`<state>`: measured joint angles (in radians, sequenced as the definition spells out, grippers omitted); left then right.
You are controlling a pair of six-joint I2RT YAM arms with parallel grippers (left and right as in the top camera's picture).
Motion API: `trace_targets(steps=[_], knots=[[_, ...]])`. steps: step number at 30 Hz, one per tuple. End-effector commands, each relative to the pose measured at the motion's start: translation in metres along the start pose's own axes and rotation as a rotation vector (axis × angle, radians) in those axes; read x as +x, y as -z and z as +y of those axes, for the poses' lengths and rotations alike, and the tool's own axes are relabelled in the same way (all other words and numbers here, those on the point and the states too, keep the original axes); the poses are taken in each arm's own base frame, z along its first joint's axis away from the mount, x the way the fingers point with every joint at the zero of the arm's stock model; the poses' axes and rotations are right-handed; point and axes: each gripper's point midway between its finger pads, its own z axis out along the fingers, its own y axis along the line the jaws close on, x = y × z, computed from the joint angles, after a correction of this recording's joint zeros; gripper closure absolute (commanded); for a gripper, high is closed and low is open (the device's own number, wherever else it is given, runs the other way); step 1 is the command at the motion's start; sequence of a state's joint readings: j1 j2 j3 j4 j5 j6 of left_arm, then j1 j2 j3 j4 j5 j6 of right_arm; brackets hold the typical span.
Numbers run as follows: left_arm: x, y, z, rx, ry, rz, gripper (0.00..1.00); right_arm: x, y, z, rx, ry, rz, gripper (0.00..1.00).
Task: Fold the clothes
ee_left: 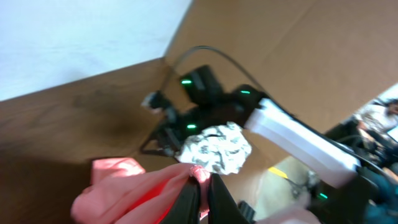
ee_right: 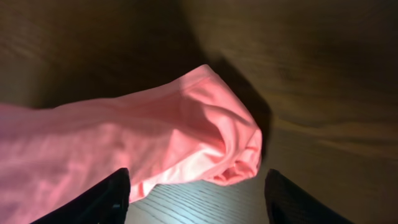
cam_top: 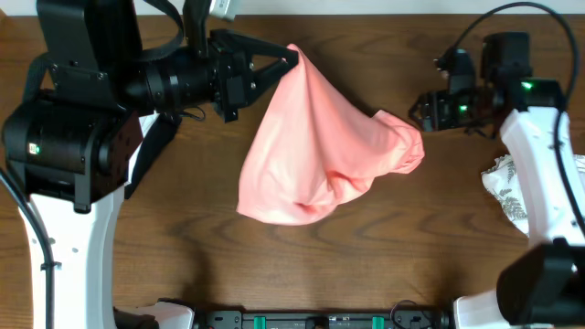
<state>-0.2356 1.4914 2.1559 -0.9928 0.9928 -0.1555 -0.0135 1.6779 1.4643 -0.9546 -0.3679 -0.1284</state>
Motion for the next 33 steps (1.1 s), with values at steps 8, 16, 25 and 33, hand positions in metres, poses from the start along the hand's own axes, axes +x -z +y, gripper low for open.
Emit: trace_targets(steps=[8,16,25,33], knots=[[0.004,0.007,-0.035,0.172,-0.042,0.024,0.94,-0.006,-0.052,0.05,-0.23,0.187,0.027,0.21],[0.004,0.007,-0.035,0.177,-0.042,0.026,0.94,-0.005,-0.078,0.075,-0.266,0.299,0.039,0.17],[0.004,0.007,-0.034,0.169,-0.042,0.024,0.94,0.029,-0.073,0.067,-0.278,0.647,0.132,0.01],[0.003,0.007,-0.033,0.162,-0.041,0.022,0.94,0.058,-0.059,0.095,-0.449,0.592,0.21,0.01]])
